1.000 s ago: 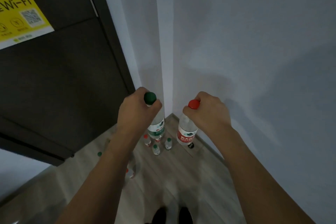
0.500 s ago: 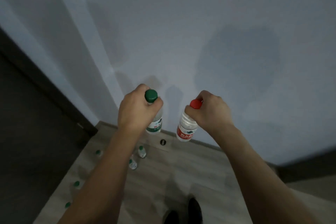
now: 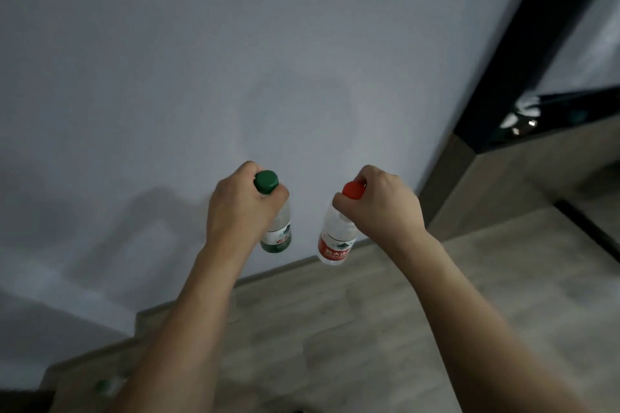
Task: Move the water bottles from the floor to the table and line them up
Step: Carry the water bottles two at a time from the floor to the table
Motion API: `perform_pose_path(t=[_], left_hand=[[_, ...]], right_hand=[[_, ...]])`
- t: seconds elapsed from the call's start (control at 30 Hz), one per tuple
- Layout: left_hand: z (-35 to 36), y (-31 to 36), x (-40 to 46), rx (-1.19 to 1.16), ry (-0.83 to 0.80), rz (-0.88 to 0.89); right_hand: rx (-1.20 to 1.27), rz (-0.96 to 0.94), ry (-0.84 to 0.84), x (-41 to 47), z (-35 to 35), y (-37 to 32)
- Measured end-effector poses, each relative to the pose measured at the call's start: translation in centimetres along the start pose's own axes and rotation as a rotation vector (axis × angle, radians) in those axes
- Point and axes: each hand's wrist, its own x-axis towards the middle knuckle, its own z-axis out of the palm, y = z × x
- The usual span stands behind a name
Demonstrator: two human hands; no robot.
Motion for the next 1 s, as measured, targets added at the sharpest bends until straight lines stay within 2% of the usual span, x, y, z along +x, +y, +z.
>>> perform_pose_path(t=[0.47,0.77,1.0], left_hand=[[17.7,23.2,-4.7,-0.158,-0.304,0.420],[27.3,35.1,-12.8,-0.270,-0.564,0.513],[32.5,41.8,-16.3,-0.303,-0.654,0.620]], right_hand=[[-0.082,0.391,0.324,-6.3,-16.5,22.3],[-0.142,0.614,0.478,-13.4,-25.0,34.6],[-0.139,0.767,0.552,-16.5,-29.4,40.4]])
